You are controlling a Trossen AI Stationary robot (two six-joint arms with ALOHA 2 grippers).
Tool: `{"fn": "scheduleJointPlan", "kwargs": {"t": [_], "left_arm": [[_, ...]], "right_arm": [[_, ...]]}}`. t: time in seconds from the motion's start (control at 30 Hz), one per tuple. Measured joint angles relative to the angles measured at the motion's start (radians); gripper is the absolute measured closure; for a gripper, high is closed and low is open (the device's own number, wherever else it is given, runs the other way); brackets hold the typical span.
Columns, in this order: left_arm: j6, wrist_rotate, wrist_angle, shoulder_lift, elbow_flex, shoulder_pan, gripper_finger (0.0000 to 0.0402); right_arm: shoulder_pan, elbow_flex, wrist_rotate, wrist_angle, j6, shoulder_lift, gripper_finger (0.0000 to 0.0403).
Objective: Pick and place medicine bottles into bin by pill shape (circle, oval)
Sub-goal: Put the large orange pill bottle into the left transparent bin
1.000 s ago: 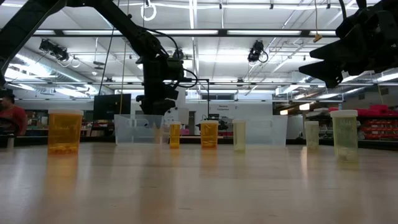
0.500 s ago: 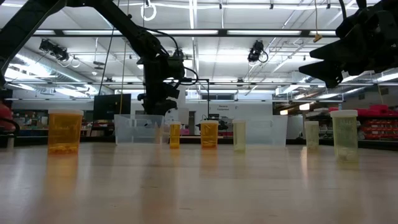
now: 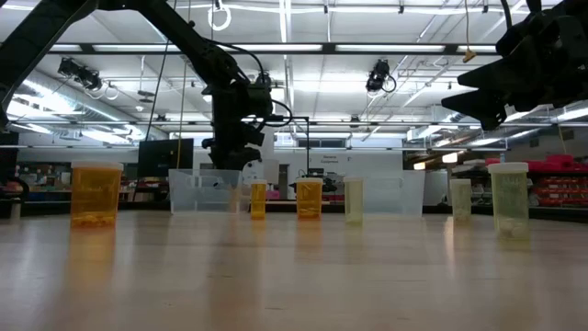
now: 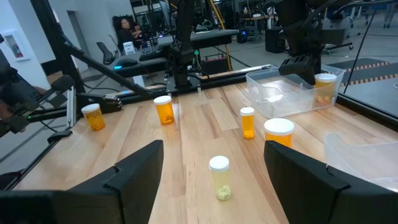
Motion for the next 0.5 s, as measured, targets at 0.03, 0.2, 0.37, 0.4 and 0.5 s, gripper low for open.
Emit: {"fn": "scheduleJointPlan", "kwargs": {"t": [0.03, 0.2, 0.37, 0.4, 0.5], "left_arm": [[0.000, 0.000, -0.001, 0.000, 0.000, 0.000, 0.0198], [0.000, 0.000, -0.003, 0.000, 0.000, 0.000, 0.0185], [-0.007, 0.000, -0.030, 0.000, 0.000, 0.000, 0.0178], [-0.007, 0.000, -0.037, -0.001, 0.000, 0.000, 0.0178], [-0.012, 0.000, -0.060, -0.001, 0.000, 0.000, 0.0179]], "right_arm": [[0.000, 0.000, 0.000, 0.000, 0.000, 0.000, 0.0118], [0.000, 0.000, 0.000, 0.000, 0.000, 0.000, 0.0118], [0.000, 0.000, 0.000, 0.000, 0.000, 0.000, 0.0118], [0.000, 0.000, 0.000, 0.000, 0.000, 0.000, 0.0118], [0.000, 0.000, 0.000, 0.000, 0.000, 0.000, 0.0118]]}}
